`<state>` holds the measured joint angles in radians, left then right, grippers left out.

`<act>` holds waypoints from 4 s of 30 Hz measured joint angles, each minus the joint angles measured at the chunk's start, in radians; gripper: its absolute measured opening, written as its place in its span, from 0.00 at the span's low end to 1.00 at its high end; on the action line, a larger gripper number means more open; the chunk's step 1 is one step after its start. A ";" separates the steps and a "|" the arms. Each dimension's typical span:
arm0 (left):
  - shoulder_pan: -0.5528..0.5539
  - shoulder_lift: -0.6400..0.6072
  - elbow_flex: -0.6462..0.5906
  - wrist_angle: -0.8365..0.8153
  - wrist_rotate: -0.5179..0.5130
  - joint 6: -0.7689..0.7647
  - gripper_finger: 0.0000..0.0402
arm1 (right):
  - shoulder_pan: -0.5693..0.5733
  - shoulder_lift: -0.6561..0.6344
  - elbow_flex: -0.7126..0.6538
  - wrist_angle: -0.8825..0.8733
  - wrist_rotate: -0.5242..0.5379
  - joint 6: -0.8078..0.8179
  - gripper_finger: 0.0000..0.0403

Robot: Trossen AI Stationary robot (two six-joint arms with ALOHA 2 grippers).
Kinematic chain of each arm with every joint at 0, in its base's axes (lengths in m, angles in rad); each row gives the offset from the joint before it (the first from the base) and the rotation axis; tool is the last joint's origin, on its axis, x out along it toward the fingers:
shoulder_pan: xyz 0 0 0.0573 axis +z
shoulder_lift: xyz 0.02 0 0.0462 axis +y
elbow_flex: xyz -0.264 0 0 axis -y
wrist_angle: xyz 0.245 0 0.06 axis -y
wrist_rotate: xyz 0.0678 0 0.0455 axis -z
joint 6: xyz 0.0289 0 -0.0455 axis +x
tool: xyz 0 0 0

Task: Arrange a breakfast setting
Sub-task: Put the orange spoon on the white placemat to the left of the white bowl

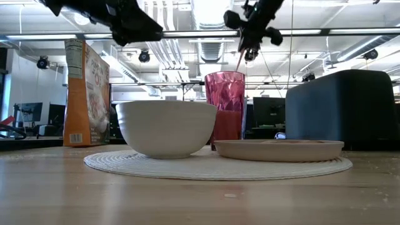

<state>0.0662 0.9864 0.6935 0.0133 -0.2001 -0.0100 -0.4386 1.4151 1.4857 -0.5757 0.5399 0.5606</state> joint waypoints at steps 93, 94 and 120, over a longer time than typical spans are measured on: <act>0.003 0.289 0.177 0.247 -0.185 0.279 0.00 | 0.436 -0.090 0.140 0.043 -0.071 -0.222 0.47; 0.003 0.283 0.182 0.201 -0.185 0.277 0.00 | 0.436 -0.105 0.140 0.025 -0.069 -0.222 0.47; 0.000 0.333 0.582 -1.440 0.441 0.859 0.00 | 0.438 -0.194 0.142 -0.674 -0.160 0.076 0.48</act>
<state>0.0666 1.3198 1.2754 -1.4267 0.2411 0.8490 -0.0005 1.2213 1.6276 -1.2493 0.3800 0.6365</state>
